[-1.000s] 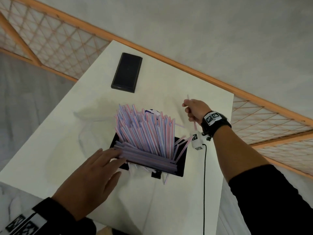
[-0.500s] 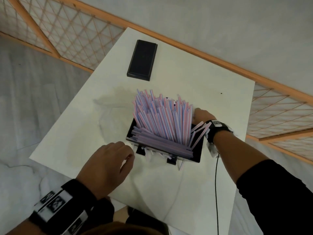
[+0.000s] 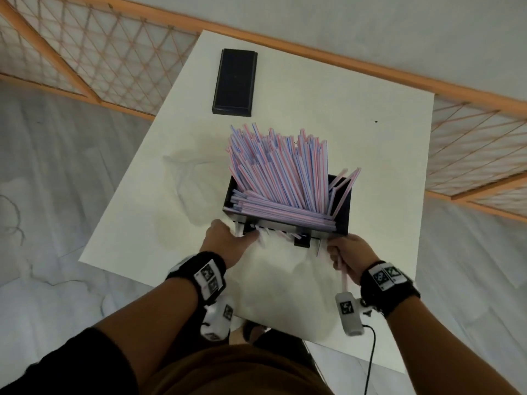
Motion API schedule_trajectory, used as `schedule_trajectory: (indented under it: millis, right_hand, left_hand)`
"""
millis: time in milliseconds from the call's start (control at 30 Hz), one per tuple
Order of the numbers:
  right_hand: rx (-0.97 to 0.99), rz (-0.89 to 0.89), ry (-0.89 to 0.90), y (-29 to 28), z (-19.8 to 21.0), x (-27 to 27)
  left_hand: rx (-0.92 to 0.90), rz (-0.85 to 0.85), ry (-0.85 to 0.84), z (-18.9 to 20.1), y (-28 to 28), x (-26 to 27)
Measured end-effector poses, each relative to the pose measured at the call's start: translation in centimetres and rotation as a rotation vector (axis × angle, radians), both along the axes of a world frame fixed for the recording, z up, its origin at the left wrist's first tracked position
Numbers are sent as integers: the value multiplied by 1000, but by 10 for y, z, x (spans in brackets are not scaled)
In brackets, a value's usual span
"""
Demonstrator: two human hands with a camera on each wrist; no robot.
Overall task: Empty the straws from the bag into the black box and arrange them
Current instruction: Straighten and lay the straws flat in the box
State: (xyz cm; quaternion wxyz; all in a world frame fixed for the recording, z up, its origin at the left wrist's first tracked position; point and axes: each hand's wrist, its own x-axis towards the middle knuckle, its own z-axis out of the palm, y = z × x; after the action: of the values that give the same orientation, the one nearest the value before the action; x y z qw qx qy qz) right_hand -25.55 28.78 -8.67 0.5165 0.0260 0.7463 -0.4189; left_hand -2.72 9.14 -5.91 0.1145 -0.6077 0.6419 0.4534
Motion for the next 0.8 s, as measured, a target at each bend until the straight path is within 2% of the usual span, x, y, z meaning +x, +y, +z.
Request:
schedule_trajectory:
  millis: [133, 233, 367, 500, 667, 800]
  right_hand:
    - [-92, -177, -45, 2, -3, 22]
    - [-100, -189, -22, 4, -6, 32]
    - [-43, -54, 122, 2, -11, 43]
    - [77, 71, 250, -7, -16, 55]
    - [145, 83, 253, -3, -16, 66]
    - [177, 225, 271, 20, -7, 74]
  left_hand:
    - [-17, 22, 100, -19, 4, -17]
    - [-18, 54, 96, -16, 6, -29]
    - [-69, 56, 83, -25, 5, -31]
    - [-127, -12, 97, -26, 7, -25]
    - [-140, -64, 43, -26, 0, -19]
    - [-162, -91, 15, -29, -5, -13]
